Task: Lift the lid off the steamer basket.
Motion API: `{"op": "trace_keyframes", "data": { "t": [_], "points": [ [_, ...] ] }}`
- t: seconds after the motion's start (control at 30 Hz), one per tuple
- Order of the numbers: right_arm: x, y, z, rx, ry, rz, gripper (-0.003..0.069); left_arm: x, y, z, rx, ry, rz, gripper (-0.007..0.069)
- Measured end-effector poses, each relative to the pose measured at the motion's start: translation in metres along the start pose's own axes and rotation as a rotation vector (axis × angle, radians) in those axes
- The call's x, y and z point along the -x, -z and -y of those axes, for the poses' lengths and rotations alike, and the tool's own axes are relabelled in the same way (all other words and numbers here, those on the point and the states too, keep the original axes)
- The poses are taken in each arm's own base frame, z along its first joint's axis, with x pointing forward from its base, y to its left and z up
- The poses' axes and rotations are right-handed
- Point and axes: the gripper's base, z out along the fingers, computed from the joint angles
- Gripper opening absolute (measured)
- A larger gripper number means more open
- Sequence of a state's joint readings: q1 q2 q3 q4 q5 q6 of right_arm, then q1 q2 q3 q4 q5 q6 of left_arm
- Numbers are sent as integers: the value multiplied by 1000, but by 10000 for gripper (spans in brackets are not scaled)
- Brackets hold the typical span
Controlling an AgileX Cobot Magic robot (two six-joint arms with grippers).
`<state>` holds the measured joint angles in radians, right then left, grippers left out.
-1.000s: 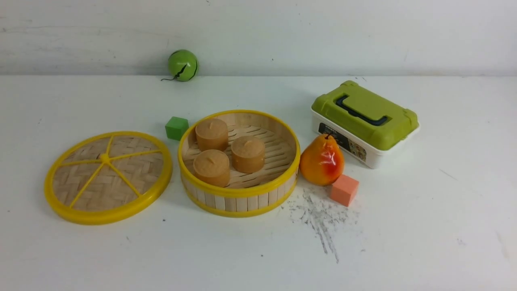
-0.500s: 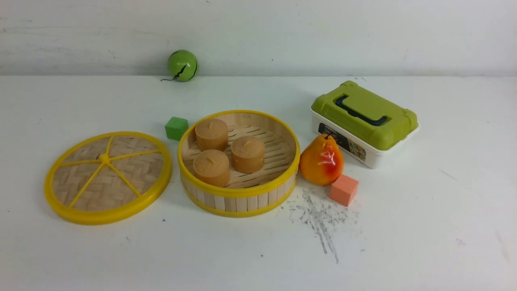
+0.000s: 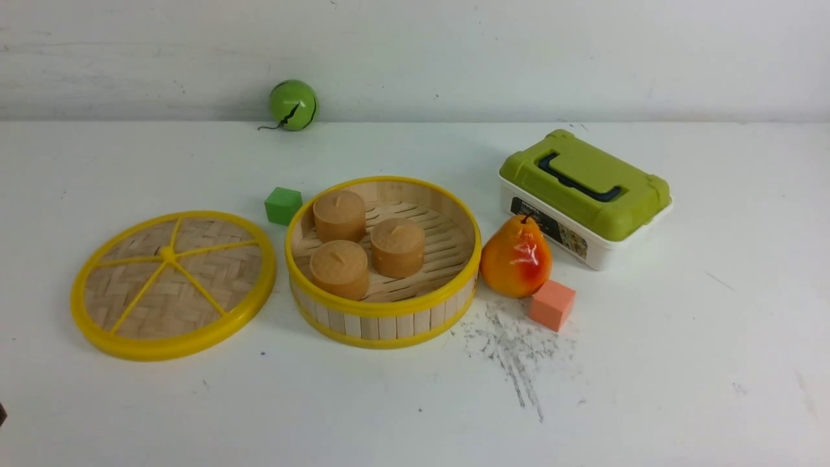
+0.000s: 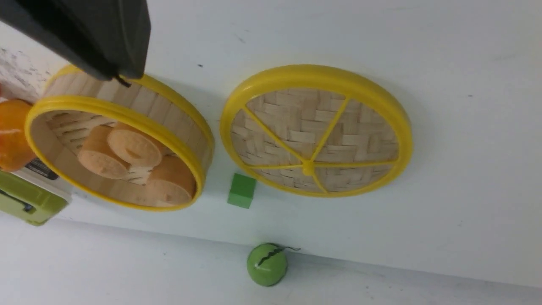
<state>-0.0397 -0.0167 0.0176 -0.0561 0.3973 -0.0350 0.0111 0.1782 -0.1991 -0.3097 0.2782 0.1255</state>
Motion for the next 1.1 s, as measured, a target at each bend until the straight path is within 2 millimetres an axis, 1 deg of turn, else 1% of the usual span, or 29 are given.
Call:
{"op": "trace_keyframes", "data": {
  "t": [0.03,0.1,0.13,0.17,0.2,0.27,0.33,0.43,0.5,0.77,0.9,1.1],
  "points": [
    [0,0,0,0,0,0,240,-7,-1,-4,24,-13,20,-13],
    [0,0,0,0,0,0,240,-14,-2,-7,38,-17,34,-13],
    [0,0,0,0,0,0,240,-24,-2,-10,46,-10,51,-13],
    [0,0,0,0,0,0,240,-29,-2,-11,43,-20,67,-13],
    [0,0,0,0,0,0,240,-40,-2,-13,34,-16,73,-13],
    [0,0,0,0,0,0,240,-49,-1,-13,12,-3,80,-13],
    [0,0,0,0,0,0,240,-54,0,-13,-1,8,55,-13],
    [0,0,0,0,1,0,240,-71,1,-16,12,4,-107,-13],
    [0,0,0,0,0,0,240,-75,1,-17,17,-21,-147,-13],
    [0,0,0,0,0,0,240,-75,1,-15,-10,-113,-153,-13],
    [0,0,0,0,0,0,240,-75,1,-15,-14,-115,-154,-13],
    [0,0,0,0,0,0,240,-76,1,-13,-29,-69,-157,-13]
  ]
}}
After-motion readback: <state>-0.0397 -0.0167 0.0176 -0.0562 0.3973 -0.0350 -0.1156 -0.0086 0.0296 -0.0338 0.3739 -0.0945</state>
